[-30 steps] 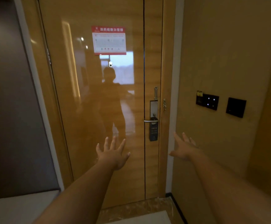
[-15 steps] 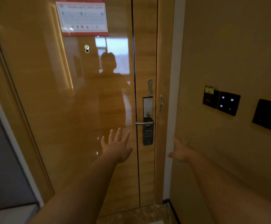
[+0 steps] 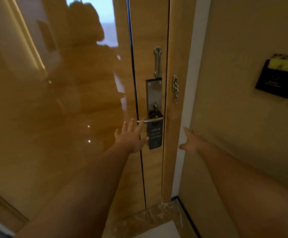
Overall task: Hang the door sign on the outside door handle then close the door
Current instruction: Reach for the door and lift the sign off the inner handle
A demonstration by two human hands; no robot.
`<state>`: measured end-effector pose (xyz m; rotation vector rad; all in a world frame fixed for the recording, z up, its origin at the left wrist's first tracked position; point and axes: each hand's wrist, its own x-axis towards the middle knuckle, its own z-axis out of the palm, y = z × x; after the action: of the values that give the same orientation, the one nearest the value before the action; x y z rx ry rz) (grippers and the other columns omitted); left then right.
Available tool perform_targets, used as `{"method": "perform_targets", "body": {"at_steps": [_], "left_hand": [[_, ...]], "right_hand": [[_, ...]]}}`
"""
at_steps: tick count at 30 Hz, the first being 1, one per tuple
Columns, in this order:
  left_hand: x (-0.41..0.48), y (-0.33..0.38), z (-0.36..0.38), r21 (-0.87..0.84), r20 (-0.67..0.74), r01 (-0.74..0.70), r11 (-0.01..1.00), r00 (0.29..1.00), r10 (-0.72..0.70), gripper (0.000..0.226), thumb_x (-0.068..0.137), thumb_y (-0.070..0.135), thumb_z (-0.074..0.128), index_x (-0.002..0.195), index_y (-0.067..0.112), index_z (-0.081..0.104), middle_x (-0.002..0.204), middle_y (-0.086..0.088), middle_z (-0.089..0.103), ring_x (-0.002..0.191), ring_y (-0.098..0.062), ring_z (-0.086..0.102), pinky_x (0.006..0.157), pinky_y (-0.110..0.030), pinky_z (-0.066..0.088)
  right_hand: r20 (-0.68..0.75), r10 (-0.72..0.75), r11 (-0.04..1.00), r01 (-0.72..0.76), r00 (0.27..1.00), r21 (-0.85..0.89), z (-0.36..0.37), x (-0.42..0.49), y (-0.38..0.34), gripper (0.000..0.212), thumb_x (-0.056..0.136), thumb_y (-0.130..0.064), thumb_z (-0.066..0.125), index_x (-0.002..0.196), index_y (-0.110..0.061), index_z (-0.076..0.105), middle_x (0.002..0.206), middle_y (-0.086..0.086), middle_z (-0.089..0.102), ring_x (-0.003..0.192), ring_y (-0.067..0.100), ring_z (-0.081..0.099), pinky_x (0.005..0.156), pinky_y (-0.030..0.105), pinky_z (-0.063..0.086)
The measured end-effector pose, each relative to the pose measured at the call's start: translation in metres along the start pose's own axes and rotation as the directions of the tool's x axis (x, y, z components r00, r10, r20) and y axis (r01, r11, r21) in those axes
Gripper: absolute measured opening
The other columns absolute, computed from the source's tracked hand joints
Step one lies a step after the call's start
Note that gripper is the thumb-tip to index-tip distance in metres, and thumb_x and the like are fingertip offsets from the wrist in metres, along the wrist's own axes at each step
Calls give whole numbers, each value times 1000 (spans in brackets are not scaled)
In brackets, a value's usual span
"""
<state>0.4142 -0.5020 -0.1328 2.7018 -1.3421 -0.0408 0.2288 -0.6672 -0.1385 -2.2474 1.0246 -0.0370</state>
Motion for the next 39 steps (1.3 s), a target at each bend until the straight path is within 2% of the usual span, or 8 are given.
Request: {"method": "perform_targets", "body": {"at_steps": [7,11,16,22,26,29,34,39], "left_hand": [[100,-28,21,-88,50,-112,990,992,116,81,87,64,43,145,44,-10,161,-3,-11,144,-34,-8,109,-64,4],[122,-38,33,-148,30,-167,975,984,173,82,86,58,50,146,41,-5,161,-6,-2,144,-35,1,108,-64,13],[131,-50,42,-288,-153,-255,923,964,219,70,89,37,58,148,26,22,149,-6,34,132,-26,36,101,-44,40],[150,-53,45,-319,-155,-310,896,949,273,49,90,30,59,136,23,44,127,-3,52,108,-17,52,78,-29,40],[162,-52,37,-362,-56,-359,860,930,364,48,89,33,60,134,24,46,126,-4,54,106,-18,53,81,-33,42],[167,-50,24,-388,-76,-313,867,948,308,43,91,44,52,131,28,50,124,2,57,103,-10,54,81,-32,46],[162,-37,-11,-308,-461,-458,834,839,290,16,98,33,41,84,32,50,75,15,48,69,0,48,60,-22,34],[170,-31,-29,-349,-249,-315,883,939,237,12,95,34,49,94,26,58,80,9,58,70,-6,56,55,-26,44]], "right_hand": [[5,7,991,-7,1000,133,35,100,-22,56,84,-18,62,135,-16,39,121,10,57,101,26,59,89,42,53],[-23,-43,963,47,999,264,50,147,-34,37,82,-12,65,117,-15,54,109,8,62,105,29,60,94,47,50],[-86,32,939,-1,996,344,61,200,-37,58,79,-5,67,131,-4,42,129,22,53,119,38,51,101,50,43],[-91,-108,933,132,990,334,67,215,-23,30,78,-24,73,103,-9,66,94,10,70,90,24,64,85,39,50],[-15,-238,939,234,971,251,37,204,-4,10,76,-29,75,80,-23,67,66,-10,64,63,6,61,57,13,45],[-45,-236,954,240,971,179,11,192,-7,14,77,-32,72,72,-28,60,67,-8,60,63,8,59,52,19,40],[88,-352,904,314,932,289,25,164,-40,7,81,-28,67,87,-29,63,90,-5,66,85,10,65,67,23,48],[214,-439,883,375,873,282,75,150,-85,18,80,-35,66,98,-36,64,91,-21,63,79,-13,57,65,11,40]]}}
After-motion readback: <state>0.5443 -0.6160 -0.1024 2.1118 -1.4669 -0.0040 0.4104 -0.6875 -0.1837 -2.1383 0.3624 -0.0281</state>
